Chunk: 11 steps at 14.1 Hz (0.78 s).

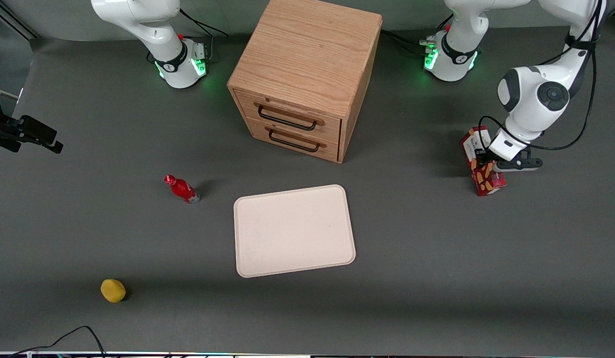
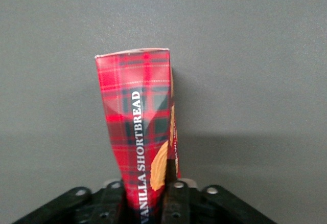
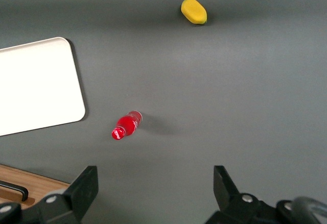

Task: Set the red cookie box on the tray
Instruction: 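Close the left gripper on the cookie box and lift it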

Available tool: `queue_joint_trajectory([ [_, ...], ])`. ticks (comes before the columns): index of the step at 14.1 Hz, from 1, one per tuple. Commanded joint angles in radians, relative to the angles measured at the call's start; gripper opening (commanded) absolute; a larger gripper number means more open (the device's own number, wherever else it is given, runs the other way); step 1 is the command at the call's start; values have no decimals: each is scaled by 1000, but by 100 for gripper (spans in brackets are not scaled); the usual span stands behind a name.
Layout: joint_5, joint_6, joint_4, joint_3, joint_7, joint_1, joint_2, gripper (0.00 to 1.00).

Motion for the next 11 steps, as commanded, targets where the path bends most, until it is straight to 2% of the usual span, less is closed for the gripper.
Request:
queue_joint_trajectory([
  [1,13,-38,-5,0,-5,2,-36,0],
  [3,13,-135,1,-1,-9,-2,-111,0],
  [5,13,-316,40,-7,-12,-9,-215,0],
  [8,13,-689,217,-26,-11,-15,-321,0],
  [11,11,-1020,452,-68,-11,-15,-340,0],
])
